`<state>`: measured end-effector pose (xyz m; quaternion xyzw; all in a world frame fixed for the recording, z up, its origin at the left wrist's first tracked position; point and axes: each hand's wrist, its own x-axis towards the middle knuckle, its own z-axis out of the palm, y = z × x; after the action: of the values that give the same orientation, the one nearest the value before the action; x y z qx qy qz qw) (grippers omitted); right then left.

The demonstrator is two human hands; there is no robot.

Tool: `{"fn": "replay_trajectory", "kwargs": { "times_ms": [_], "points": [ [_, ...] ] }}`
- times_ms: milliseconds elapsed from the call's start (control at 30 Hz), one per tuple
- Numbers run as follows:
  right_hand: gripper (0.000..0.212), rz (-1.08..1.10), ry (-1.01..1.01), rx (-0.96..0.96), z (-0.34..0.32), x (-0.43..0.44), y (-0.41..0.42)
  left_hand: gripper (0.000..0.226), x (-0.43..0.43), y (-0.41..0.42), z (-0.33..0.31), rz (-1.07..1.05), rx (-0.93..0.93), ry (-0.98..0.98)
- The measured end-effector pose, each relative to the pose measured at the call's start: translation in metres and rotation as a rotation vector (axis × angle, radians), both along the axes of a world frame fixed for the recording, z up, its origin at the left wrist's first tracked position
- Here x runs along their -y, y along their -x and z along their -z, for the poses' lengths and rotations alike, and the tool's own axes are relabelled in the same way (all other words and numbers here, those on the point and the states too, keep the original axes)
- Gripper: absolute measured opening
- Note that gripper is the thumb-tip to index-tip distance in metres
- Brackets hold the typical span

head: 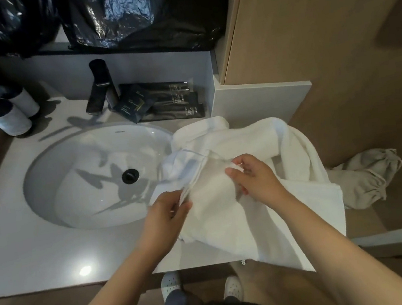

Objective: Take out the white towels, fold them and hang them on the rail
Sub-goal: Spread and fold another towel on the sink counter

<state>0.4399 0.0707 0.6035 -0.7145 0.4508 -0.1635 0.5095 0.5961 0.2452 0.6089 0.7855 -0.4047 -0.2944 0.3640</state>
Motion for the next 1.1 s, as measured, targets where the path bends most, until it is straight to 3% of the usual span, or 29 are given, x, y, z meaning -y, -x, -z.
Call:
{"fn": "replay_trajectory", "kwargs": {
  "times_ms": [133, 233, 567, 767, 933, 1033, 1100],
  "points": [
    [0.032, 0.07, 0.039, -0.012, 0.005, 0.0, 0.004, 0.033, -0.023, 0.003, 0.018, -0.163, -0.072, -0.149],
    [0.037, 0.126, 0.0, 0.012, 0.008, -0.003, 0.005, 0.024, -0.033, 0.008, 0.027, -0.206, -0.067, -0.181],
    [0.031, 0.174, -0.014, 0.052, -0.003, 0.0, 0.006, 0.008, -0.031, 0.025, 0.032, -0.31, -0.23, -0.017],
    [0.039, 0.203, -0.025, 0.081, -0.015, 0.01, 0.017, 0.011, -0.038, -0.008, 0.006, 0.056, -0.34, 0.118],
    [0.034, 0.144, 0.034, 0.03, -0.008, 0.007, 0.013, 0.015, -0.045, -0.042, 0.007, 0.354, 0.155, -0.192],
    [0.026, -0.034, 0.099, -0.074, 0.004, -0.006, 0.002, 0.009, -0.048, -0.043, 0.022, 0.324, 0.105, -0.388],
    [0.025, -0.167, 0.123, -0.096, 0.011, -0.013, -0.004, 0.019, -0.049, -0.037, 0.032, 0.238, -0.014, -0.391]
  ]
}}
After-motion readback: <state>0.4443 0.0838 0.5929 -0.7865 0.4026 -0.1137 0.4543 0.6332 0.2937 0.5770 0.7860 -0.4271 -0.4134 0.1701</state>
